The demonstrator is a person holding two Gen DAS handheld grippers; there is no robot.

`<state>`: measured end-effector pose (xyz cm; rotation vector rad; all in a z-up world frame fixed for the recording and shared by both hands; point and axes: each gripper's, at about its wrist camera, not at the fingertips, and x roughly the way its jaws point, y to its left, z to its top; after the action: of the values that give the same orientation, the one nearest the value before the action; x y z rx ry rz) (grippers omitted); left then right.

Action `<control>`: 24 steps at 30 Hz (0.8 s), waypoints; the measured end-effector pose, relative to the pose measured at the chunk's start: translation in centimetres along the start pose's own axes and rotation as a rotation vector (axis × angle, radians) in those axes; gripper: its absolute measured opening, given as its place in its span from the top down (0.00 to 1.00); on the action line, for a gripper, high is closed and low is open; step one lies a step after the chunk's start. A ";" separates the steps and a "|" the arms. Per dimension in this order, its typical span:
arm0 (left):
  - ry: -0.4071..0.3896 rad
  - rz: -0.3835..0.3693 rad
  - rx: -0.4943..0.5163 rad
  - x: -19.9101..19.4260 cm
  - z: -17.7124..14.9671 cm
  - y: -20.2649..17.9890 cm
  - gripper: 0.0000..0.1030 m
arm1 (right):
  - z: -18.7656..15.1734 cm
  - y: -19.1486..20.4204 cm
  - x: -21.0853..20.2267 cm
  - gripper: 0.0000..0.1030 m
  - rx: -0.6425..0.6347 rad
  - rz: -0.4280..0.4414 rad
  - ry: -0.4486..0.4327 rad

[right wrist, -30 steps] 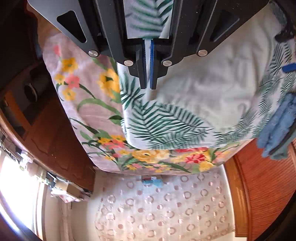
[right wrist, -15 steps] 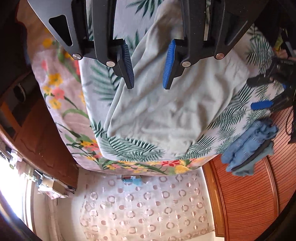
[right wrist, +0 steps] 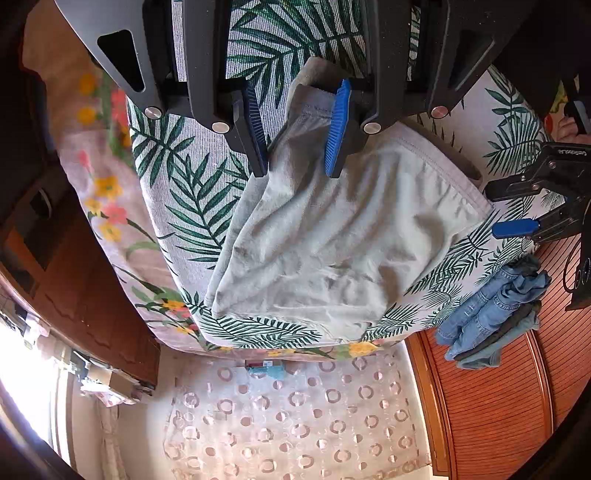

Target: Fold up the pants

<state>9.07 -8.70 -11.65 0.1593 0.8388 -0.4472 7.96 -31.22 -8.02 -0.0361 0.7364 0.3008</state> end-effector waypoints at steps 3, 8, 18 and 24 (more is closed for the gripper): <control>-0.002 -0.011 0.028 0.4 0.4 -0.7 0.43 | -0.2 0.3 0.6 0.68 -0.001 -0.008 0.009; -0.004 -0.027 0.037 0.9 1.1 -1.1 0.71 | -0.4 0.6 1.0 0.68 0.000 -0.019 0.006; -0.049 -0.072 0.047 -1.5 0.4 -2.1 0.97 | -0.6 0.6 1.1 0.66 0.003 -0.026 -0.007; -0.008 -0.077 0.052 -1.2 -1.0 -3.0 0.97 | -0.7 0.5 1.0 0.66 -0.001 -0.031 -0.013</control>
<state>6.36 -10.67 -11.32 0.1733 0.8275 -0.5418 8.07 -30.54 -9.19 -0.0468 0.7217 0.2716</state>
